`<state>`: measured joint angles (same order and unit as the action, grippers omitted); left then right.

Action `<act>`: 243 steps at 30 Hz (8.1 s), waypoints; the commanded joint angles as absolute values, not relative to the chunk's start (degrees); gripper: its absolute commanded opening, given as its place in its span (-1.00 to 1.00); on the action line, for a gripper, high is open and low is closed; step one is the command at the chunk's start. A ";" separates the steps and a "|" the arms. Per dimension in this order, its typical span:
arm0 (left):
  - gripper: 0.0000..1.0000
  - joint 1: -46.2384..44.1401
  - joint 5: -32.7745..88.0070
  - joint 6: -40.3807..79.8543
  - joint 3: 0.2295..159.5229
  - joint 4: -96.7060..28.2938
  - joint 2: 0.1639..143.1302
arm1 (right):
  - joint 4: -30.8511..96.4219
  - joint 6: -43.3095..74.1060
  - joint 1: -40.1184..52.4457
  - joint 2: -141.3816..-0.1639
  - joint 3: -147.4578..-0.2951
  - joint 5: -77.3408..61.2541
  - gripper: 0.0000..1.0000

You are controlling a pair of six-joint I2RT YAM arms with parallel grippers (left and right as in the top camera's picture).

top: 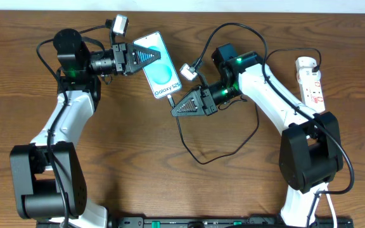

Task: Plug charger to phone and switch on socket

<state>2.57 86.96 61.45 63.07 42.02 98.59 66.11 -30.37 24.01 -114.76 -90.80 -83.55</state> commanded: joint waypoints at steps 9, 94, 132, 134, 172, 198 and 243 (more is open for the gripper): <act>-0.85 2.87 89.36 60.45 63.59 42.44 98.85 | 65.95 -30.26 23.55 -114.85 -91.77 -84.36 -0.98; -0.86 3.25 83.33 59.18 63.59 32.12 99.02 | 65.93 -29.58 23.27 -114.85 -91.77 -82.65 -0.98; -0.86 3.25 85.25 58.94 63.59 32.14 99.02 | 63.64 -22.72 23.29 -114.85 -91.77 -83.07 -0.97; -0.86 3.25 85.54 58.96 63.59 32.14 99.02 | 63.55 -22.22 23.29 -114.85 -91.77 -83.05 -0.98; -0.86 3.11 86.59 58.67 63.59 32.14 99.02 | 58.89 -17.15 23.35 -114.85 -91.77 -83.07 -0.97; -0.86 4.73 85.25 57.23 63.59 32.14 99.02 | 59.59 -17.15 23.35 -114.85 -91.77 -83.07 -0.98; -0.86 3.40 83.13 55.99 63.59 30.06 99.02 | 59.33 -17.19 23.73 -114.85 -91.77 -82.78 -0.98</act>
